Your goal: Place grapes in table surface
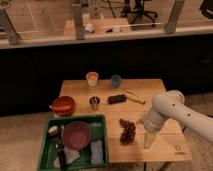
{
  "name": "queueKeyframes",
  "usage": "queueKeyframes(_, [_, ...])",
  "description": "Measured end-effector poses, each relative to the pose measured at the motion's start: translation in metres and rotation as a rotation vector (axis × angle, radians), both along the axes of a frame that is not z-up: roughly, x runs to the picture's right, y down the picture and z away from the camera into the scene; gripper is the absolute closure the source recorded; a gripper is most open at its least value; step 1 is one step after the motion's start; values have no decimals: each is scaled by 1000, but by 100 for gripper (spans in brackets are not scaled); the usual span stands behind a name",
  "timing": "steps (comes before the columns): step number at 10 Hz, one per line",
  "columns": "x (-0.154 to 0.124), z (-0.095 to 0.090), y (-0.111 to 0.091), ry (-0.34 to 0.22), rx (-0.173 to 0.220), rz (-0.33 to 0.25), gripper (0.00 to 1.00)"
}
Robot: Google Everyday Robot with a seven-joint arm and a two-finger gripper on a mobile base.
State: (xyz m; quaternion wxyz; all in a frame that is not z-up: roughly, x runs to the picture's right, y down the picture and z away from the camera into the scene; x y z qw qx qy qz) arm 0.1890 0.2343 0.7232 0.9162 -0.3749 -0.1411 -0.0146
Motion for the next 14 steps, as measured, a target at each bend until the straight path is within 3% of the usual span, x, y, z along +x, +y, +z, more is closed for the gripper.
queueKeyframes(3, [0, -1, 0, -8, 3, -3, 20])
queueKeyframes(4, [-1, 0, -3, -50, 31, -18, 20])
queueKeyframes(6, [-16, 6, -16, -157, 138, -189, 20])
queueKeyframes(8, [-41, 16, -26, -201, 231, -377, 20])
queueKeyframes(10, [-56, 37, -33, -217, 295, -534, 20])
queueKeyframes(11, [-53, 55, -34, -204, 305, -562, 20])
queueKeyframes(14, [-41, 89, -39, -175, 284, -549, 20])
